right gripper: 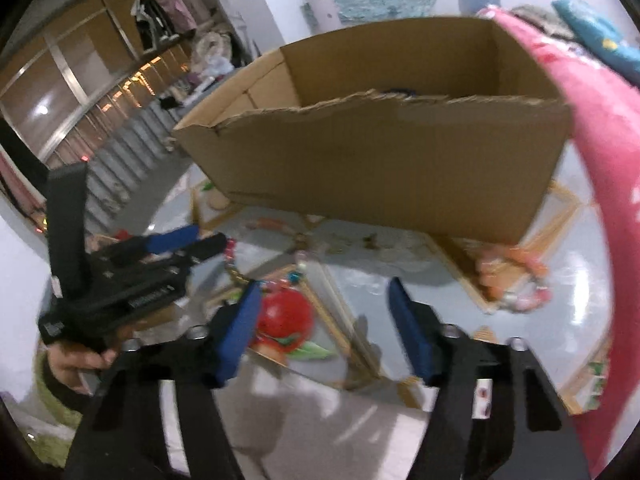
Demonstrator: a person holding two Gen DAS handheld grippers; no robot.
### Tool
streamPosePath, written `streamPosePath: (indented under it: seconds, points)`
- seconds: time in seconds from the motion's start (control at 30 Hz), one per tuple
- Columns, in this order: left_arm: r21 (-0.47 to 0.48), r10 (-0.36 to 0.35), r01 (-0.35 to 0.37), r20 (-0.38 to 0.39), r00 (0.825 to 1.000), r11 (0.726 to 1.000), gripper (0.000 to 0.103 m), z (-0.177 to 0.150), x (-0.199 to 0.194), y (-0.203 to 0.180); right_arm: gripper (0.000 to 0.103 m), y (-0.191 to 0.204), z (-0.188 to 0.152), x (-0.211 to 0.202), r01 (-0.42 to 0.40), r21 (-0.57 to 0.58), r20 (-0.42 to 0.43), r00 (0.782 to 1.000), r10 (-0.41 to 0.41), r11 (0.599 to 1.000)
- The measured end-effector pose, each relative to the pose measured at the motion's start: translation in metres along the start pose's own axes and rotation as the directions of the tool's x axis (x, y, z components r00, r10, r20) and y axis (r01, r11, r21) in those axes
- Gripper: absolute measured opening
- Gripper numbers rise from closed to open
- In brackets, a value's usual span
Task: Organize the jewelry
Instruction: 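Grasp the multicolour glass-bead bracelet with the right gripper while the left gripper grips it too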
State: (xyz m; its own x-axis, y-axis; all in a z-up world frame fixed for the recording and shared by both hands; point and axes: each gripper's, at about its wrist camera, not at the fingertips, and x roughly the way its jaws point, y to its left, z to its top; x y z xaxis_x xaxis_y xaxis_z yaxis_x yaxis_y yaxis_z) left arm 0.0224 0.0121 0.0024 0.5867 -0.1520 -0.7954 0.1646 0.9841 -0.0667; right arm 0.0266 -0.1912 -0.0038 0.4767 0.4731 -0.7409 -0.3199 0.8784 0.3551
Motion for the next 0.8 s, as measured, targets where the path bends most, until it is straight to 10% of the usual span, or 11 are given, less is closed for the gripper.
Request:
streamPosePath:
  seconds: [0.8]
  points:
    - [0.092, 0.038, -0.035, -0.025, 0.999, 0.995, 0.009, 0.011, 0.031, -0.011, 0.008, 0.01, 0.015, 0.048, 0.002, -0.034, -0.087, 0.996, -0.005, 0.999]
